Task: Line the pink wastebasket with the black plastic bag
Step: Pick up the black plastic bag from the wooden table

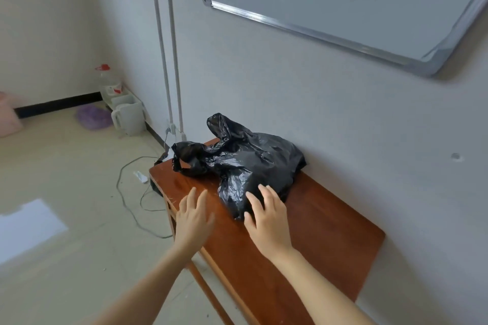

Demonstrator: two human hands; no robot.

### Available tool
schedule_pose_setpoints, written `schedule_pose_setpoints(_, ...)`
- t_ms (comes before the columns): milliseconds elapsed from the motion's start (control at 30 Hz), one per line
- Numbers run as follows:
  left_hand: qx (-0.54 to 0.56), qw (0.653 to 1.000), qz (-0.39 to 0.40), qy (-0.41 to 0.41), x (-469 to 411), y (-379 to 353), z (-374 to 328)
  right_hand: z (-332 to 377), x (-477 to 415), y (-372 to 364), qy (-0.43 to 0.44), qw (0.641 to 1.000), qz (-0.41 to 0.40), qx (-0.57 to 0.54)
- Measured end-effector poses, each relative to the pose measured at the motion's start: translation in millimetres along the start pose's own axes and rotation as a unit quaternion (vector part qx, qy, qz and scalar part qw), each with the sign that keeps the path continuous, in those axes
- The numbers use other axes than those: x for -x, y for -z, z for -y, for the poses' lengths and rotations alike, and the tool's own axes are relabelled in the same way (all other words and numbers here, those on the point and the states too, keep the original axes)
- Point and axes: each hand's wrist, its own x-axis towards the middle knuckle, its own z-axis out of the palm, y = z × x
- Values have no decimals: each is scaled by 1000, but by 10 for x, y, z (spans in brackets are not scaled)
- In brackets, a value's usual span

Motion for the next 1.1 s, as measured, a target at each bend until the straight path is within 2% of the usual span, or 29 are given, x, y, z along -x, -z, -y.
schedule_pose_setpoints(100, -11, 995, -62, -77, -497, 183, -87, 74, -490, -33, 14, 999, -19, 34)
schedule_pose_setpoints(200, -77, 981, -55, -172, -1054, 314, -167, 58, -915, -140, 11, 995, 45, 88)
schedule_pose_setpoints(300, -192, 950, 42, -245, -1449, 227, -132, -115, -1005, -349, -10, 979, 187, 78)
schedule_pose_setpoints(400, -278, 897, 142, -312, -1673, 34, -151, -370, -929, -501, -6, 967, 243, 82)
schedule_pose_setpoints(467, -306, 872, 210, -320, -1756, -129, -145, -578, -868, -569, 2, 956, 282, 81)
schedule_pose_setpoints(567, -314, 855, 292, -291, -1703, -274, -28, -836, -708, -596, 5, 939, 332, 85)
schedule_pose_setpoints(633, -294, 854, 326, -280, -1635, -325, 85, -977, -607, -599, -11, 933, 352, 72)
schedule_pose_setpoints(767, -273, 863, 318, -283, -1496, -361, 228, -1138, -529, -543, -29, 940, 336, 56)
schedule_pose_setpoints(800, -265, 868, 304, -289, -1450, -379, 267, -1128, -514, -531, -25, 941, 332, 57)
schedule_pose_setpoints(867, -253, 880, 213, -340, -1327, -412, 333, -1008, -475, -520, 1, 943, 327, 59)
schedule_pose_setpoints(933, -251, 889, 191, -332, -1229, -397, 362, -854, -415, -550, 35, 938, 337, 73)
schedule_pose_setpoints(1033, -220, 921, 233, -223, -1002, -374, 397, -717, -341, -654, 56, 942, 316, 99)
schedule_pose_setpoints(1100, -211, 937, 216, -178, -859, -304, 406, -681, -340, -687, 94, 959, 250, 98)
